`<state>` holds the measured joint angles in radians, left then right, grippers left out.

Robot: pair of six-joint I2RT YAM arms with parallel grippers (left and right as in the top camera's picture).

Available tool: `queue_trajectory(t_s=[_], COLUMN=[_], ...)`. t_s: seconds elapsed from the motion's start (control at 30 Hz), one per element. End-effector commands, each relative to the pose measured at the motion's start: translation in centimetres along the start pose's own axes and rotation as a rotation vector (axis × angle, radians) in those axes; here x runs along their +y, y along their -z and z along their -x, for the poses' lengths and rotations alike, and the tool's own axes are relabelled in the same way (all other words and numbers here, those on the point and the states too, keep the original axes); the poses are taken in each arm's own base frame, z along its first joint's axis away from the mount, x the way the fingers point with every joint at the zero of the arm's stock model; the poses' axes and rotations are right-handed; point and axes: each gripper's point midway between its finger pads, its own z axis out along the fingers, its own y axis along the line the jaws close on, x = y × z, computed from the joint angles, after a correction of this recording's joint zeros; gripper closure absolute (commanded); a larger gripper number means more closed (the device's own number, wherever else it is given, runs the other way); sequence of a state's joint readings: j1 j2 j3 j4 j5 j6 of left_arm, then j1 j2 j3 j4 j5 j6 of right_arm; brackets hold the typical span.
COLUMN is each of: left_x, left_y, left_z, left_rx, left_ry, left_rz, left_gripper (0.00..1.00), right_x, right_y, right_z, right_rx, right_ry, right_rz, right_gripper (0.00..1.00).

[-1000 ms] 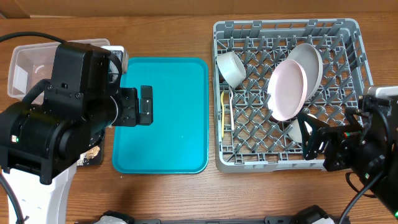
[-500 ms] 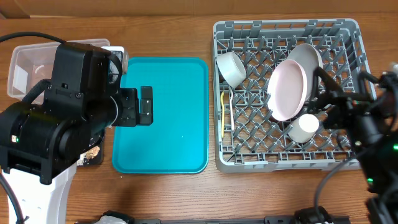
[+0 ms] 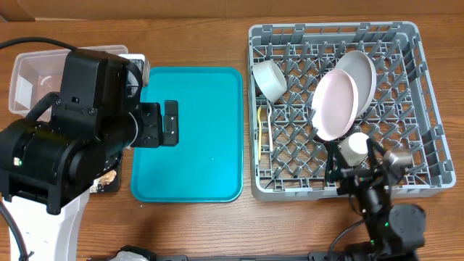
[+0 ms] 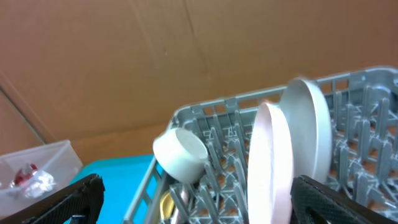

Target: Sort waste into correct bins and load items into the dishwasher rack

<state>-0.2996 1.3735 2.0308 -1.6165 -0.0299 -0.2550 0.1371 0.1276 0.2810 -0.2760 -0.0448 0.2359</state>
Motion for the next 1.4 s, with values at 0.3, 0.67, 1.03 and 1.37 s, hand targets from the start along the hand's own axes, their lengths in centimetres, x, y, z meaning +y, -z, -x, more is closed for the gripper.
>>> queue_trajectory(t_s=[0.3, 0.67, 1.03, 1.37], left_x=[-0.3, -0.3, 1.2, 5.1], left_y=[0.1, 0.1, 1.6, 2.4], left_z=[0.1, 0.1, 0.7, 0.6], left_rx=[-0.004, -0.004, -0.084, -0.469], left_ry=[0.004, 0.004, -0.003, 0.063], left_rz=[-0.012, -0.012, 0.055, 0.059], left_gripper=[0.0, 0.0, 0.0, 0.0], right_x=[-1.3, -2.0, -2.0, -2.0], right_y=[-1.2, -1.4, -1.4, -1.4], right_z=[-3.3, -5.3, -5.3, -5.3], right_rx=[-0.129, -0.044, -0.044, -0.044], right_ry=[-0.017, -0.023, -0.023, -0.023], right_rz=[0.035, 0.007, 0.007, 0.007], right_gripper=[0.0, 0.0, 0.0, 0.0])
